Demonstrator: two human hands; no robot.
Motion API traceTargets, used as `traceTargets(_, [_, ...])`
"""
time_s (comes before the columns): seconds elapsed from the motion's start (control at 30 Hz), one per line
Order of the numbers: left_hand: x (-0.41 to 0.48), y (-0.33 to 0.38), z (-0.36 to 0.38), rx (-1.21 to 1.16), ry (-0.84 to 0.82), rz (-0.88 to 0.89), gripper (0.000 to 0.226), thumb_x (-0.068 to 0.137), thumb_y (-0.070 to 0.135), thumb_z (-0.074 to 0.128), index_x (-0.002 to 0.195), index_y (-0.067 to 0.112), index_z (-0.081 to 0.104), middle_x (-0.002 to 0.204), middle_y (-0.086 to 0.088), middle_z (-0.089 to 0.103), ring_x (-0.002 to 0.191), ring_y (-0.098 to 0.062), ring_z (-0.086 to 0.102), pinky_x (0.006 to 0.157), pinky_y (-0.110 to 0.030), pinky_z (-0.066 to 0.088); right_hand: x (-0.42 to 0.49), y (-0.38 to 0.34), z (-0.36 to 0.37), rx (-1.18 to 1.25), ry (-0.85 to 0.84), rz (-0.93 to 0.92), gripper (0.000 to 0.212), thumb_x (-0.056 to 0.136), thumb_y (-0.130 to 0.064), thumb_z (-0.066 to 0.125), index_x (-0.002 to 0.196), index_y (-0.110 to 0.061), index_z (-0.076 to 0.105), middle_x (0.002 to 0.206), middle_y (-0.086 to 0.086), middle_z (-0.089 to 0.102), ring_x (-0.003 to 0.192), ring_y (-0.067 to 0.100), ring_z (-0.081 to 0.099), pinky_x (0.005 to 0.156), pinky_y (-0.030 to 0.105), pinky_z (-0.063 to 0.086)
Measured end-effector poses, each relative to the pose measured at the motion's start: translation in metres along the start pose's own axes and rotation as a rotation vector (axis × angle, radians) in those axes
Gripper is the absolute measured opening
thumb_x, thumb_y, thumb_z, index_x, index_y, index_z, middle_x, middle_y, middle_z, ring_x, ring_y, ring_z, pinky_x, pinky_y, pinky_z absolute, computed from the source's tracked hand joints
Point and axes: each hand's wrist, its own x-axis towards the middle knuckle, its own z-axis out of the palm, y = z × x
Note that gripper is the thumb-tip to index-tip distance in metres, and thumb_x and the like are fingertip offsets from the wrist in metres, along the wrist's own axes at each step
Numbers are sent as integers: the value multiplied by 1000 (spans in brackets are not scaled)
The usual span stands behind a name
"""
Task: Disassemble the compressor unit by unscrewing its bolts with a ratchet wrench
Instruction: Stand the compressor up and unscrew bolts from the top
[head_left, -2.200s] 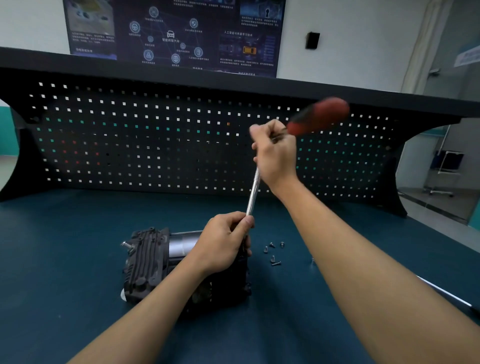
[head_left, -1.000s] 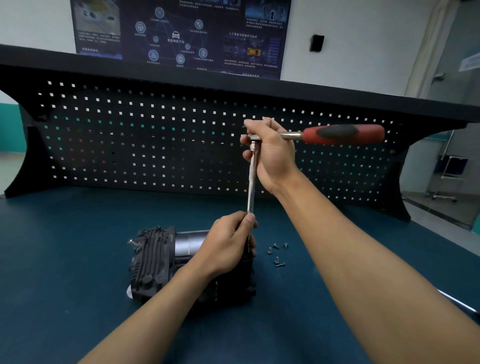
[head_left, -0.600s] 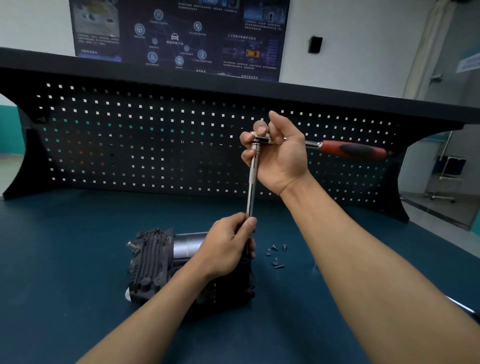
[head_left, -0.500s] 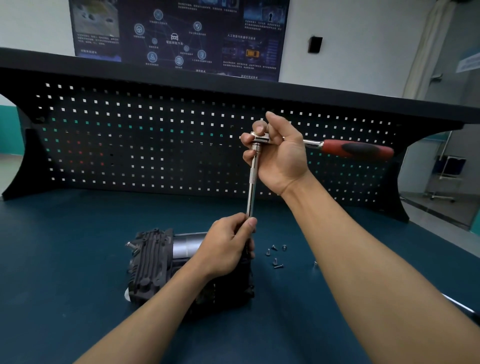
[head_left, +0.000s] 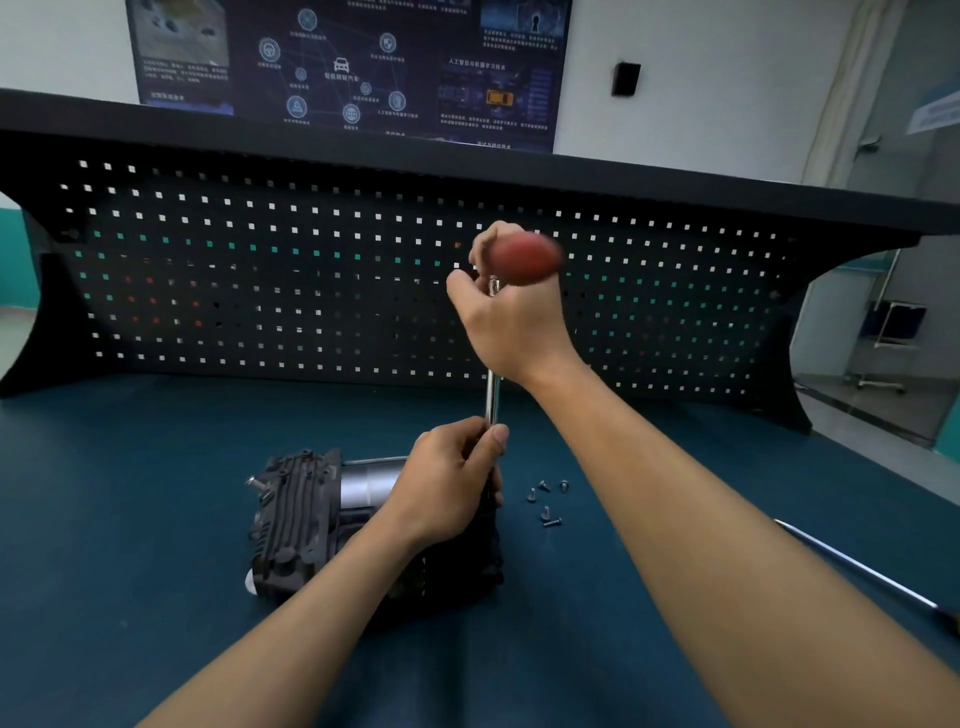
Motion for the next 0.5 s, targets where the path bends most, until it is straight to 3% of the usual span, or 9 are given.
traceTargets(0.17, [-1,1,1,27,18,20,38,103,34,47,77,6,55,64,-4,70,55,-8,66,54,-15,44,-5,-6,10,-615,26,-101,15,84,-21,61,89,-23,47,93,-8,48,75,18,50,54,26,32])
traceTargets(0.3, [0,2,0,10,1,-11,40,104,36,45,88,3,62,66,-5,71,60,-13,70,61,-28,52,-2,-9,20,-795,-44,-25,23,86,-27,60,107,-20,53,103,-4,45,83,23,47,58,29,30])
traceTargets(0.5, [2,2,2,43,16,-22,40,103,37,46,82,6,62,64,-3,71,59,-11,69,59,-26,51,1,-11,27,-1048,-54,32,32,83,-29,61,112,-22,49,118,5,49,92,28,49,70,38,29])
